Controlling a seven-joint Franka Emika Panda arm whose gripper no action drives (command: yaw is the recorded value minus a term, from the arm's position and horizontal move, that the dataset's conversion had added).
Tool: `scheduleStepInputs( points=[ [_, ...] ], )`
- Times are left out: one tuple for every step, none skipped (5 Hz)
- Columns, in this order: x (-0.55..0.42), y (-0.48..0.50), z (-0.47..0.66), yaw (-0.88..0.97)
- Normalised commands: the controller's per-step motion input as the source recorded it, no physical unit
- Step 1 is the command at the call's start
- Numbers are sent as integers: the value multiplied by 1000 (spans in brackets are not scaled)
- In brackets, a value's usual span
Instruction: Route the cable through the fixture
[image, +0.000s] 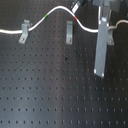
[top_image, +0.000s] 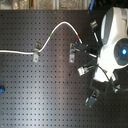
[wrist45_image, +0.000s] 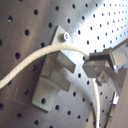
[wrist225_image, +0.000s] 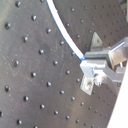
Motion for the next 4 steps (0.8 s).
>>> scheduleStepInputs(
  points=[
    [336, 25, -394, -100],
    [242, 22, -694, 0],
    [315, 59, -617, 0],
    [11, 17, -353, 0]
  ],
)
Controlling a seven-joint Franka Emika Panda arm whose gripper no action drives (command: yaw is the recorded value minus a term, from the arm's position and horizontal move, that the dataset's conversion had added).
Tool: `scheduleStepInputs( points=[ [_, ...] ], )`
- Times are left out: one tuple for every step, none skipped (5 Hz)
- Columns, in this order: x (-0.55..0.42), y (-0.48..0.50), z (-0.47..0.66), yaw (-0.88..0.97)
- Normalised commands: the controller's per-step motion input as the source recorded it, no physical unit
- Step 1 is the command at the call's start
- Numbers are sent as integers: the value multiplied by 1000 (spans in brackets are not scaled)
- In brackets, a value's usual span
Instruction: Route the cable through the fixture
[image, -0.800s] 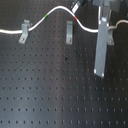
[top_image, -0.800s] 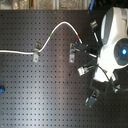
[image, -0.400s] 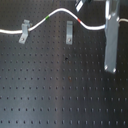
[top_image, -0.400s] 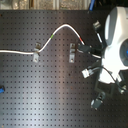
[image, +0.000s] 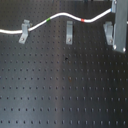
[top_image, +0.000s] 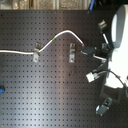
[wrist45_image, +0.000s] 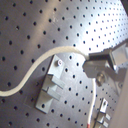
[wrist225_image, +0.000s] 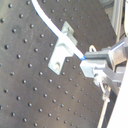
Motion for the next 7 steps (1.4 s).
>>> scheduleStepInputs(
  points=[
    [128, -301, -5, -57],
    [-112, -271, 19, 17],
    [-4, -17, 26, 0],
    [-158, -563, 352, 197],
    [-196, -435, 281, 348],
    [-269, -61, 27, 551],
    [-238, 108, 2, 706]
  ],
)
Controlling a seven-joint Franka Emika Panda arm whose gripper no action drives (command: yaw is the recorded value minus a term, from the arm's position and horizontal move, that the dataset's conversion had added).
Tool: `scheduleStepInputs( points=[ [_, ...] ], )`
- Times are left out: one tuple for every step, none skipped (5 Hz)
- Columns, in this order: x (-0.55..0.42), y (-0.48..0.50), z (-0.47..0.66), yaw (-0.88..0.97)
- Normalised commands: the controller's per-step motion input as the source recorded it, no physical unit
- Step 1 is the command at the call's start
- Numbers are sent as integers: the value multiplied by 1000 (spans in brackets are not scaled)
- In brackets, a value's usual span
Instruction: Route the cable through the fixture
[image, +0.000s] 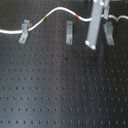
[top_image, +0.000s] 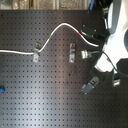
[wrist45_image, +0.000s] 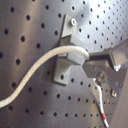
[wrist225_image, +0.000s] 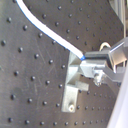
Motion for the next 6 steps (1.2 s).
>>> scheduleStepInputs(
  points=[
    [-62, 42, 0, 406],
    [-83, -102, 270, 0],
    [-102, -119, 238, 0],
    [-2, 1, 0, 23],
    [35, 168, -3, 308],
    [28, 153, 330, 360]
  ],
)
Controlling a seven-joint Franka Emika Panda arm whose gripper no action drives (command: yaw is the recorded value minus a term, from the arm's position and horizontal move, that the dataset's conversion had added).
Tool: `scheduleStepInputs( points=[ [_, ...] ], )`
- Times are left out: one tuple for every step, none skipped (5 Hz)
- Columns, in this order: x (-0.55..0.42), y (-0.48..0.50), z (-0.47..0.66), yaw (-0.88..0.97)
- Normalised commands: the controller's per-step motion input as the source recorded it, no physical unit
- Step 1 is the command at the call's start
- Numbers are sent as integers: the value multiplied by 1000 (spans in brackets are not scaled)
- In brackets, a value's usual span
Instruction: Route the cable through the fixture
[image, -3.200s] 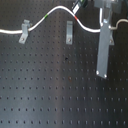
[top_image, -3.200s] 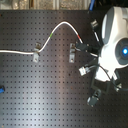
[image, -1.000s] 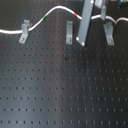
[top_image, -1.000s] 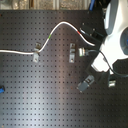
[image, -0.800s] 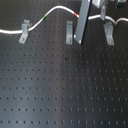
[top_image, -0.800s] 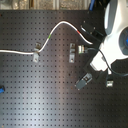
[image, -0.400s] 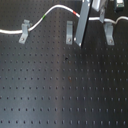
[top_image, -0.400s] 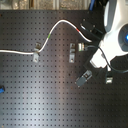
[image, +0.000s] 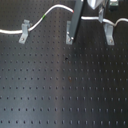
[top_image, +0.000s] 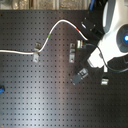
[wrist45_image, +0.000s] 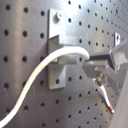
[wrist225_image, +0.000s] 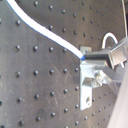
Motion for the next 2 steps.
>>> scheduleStepInputs(
  points=[
    [-18, -13, 446, 106],
    [-154, -91, 481, 0]
  ],
)
